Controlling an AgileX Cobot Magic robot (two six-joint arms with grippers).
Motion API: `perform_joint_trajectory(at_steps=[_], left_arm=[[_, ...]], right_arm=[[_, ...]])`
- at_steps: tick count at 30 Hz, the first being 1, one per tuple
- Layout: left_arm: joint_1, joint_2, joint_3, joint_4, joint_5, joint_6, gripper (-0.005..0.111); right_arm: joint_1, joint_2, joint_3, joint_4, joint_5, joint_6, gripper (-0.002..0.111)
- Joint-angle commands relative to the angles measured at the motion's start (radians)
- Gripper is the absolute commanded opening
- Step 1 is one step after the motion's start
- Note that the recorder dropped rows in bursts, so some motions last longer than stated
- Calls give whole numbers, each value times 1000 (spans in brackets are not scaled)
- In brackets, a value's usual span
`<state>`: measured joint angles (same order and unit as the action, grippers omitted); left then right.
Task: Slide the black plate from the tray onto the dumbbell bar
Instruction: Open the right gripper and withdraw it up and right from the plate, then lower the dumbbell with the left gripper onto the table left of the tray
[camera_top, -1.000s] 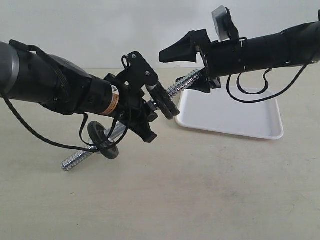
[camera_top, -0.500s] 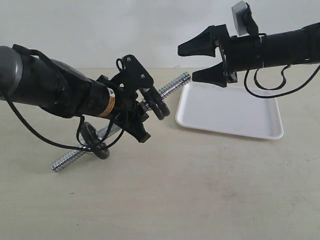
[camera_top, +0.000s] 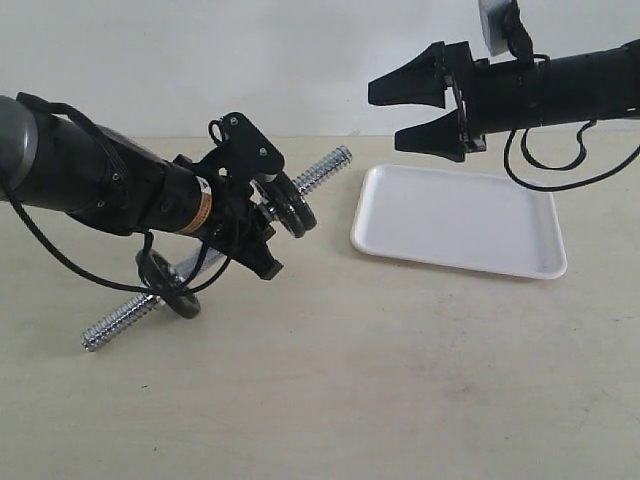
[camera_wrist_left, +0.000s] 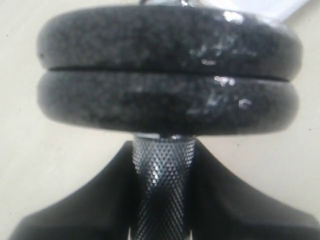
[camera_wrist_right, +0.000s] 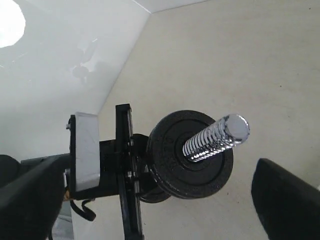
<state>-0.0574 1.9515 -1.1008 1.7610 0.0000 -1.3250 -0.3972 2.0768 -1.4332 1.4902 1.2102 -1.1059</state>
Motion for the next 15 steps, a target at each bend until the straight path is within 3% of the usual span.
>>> perform_joint_trajectory(at_steps=[1,15], left_arm=[[18,-49,-39,-17,32,-19,4],[18,21,-39,-17,0,-19,4]], right_arm=[[-6,-12,-6,-13,11,-20,89],[0,-12,-6,-88,11,-59,89]])
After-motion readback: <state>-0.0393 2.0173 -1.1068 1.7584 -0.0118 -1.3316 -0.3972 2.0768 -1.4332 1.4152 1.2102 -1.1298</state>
